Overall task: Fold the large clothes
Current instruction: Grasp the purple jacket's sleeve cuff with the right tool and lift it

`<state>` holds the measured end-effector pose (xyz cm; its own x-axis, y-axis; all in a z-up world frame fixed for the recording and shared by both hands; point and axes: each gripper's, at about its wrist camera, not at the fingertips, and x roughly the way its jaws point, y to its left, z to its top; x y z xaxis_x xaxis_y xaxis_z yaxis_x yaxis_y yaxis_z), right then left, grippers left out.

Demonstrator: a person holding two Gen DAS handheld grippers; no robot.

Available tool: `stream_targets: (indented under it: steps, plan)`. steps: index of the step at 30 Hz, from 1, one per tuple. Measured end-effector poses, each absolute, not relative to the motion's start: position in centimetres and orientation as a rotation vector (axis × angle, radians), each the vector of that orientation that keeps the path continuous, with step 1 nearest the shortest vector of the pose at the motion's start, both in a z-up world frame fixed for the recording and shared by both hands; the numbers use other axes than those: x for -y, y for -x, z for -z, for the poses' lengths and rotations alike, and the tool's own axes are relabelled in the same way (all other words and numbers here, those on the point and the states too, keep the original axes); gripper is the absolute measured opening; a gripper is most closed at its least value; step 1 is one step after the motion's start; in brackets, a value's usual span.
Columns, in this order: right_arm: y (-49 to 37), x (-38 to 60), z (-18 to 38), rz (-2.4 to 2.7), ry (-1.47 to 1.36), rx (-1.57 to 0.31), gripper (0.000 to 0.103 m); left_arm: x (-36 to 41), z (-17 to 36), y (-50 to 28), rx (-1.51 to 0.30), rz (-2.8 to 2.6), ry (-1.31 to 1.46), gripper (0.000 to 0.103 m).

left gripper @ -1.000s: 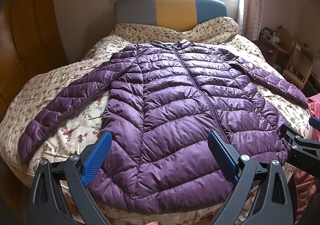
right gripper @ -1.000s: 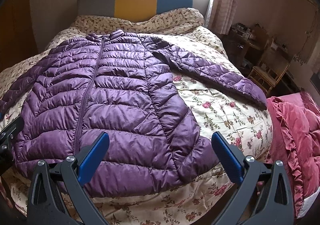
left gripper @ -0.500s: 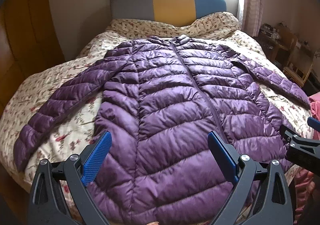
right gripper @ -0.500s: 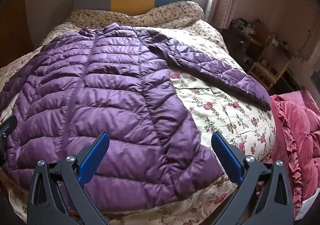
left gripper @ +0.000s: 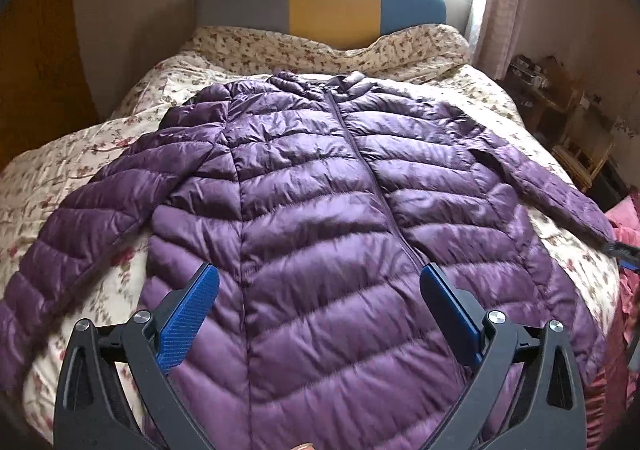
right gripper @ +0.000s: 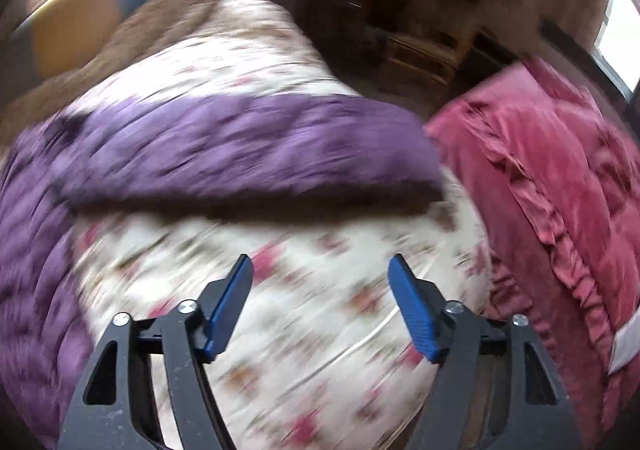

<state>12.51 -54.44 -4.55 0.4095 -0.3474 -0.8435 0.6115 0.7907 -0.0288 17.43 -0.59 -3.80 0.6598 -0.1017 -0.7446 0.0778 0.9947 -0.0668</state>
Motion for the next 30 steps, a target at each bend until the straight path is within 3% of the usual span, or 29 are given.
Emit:
stream_targets:
  steps: [8, 11, 15, 30]
  plan:
    - [-13.6, 66.3, 6.2, 0.779, -0.661, -0.956, 0.066, 0.4, 5.5, -22.3, -0.848, 0.068, 0.000, 0.100]
    - [-14.9, 67.0, 7.0, 0.773, -0.696, -0.975, 0.054, -0.1, 6.3, -24.1, -0.863, 0.042, -0.005, 0.100]
    - [-16.3, 66.5, 6.4, 0.762, -0.659, -0.957, 0.019, -1.2, 7.3, -26.1, -0.885, 0.011, 0.017, 0.100]
    - [-23.9, 57.7, 1.5, 0.593, -0.390, -0.866, 0.014, -2.9, 8.9, -28.3, -0.922, -0.011, 0.067, 0.100]
